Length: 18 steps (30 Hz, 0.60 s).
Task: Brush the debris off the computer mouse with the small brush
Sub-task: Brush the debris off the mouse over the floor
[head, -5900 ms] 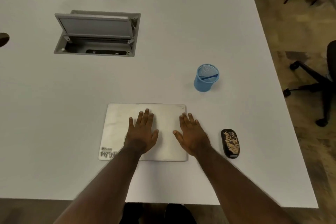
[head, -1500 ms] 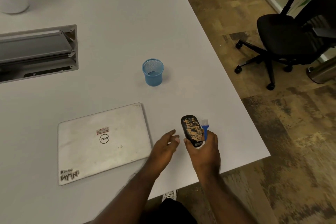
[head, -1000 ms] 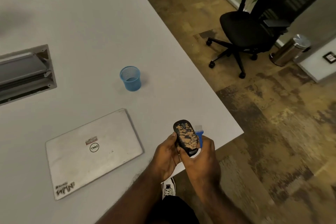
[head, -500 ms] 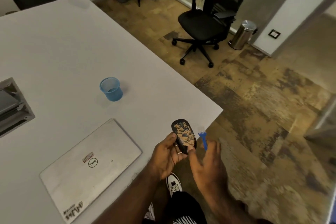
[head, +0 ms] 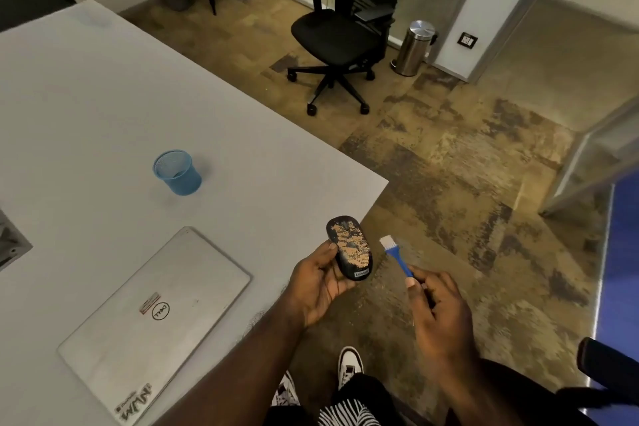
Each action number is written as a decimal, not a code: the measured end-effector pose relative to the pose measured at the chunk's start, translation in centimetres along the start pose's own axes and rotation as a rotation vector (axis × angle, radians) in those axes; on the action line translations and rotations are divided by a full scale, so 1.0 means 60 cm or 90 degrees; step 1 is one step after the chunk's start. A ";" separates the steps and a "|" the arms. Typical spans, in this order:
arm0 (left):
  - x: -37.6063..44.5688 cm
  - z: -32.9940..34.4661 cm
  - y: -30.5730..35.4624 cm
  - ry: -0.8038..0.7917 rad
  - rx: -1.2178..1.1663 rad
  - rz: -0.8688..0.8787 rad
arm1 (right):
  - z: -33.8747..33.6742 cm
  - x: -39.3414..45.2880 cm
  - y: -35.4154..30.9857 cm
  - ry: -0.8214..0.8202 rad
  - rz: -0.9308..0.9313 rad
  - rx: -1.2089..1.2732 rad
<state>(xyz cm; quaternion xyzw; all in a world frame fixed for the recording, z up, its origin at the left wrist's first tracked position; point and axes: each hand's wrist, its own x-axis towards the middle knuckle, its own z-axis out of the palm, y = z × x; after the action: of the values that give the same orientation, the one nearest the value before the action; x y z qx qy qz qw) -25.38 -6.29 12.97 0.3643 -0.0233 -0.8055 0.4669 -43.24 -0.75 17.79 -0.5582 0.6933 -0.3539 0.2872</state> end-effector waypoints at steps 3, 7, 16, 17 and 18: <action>0.008 0.016 -0.007 0.003 0.001 0.000 | -0.021 0.010 0.014 -0.009 0.010 0.014; 0.028 0.047 -0.027 0.018 0.007 0.003 | -0.054 0.023 0.034 -0.030 0.041 0.050; 0.087 0.114 -0.101 0.023 -0.001 0.028 | -0.129 0.072 0.094 -0.046 -0.008 0.032; 0.092 0.119 -0.108 0.022 0.008 0.035 | -0.136 0.078 0.099 -0.049 -0.021 0.026; 0.096 0.123 -0.115 0.021 0.015 0.042 | -0.142 0.084 0.103 -0.054 -0.032 0.021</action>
<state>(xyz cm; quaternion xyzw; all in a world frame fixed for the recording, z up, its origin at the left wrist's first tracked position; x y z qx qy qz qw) -36.68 -9.07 12.50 0.3816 -0.0369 -0.7836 0.4890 -54.59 -3.47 17.74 -0.5851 0.6605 -0.3482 0.3163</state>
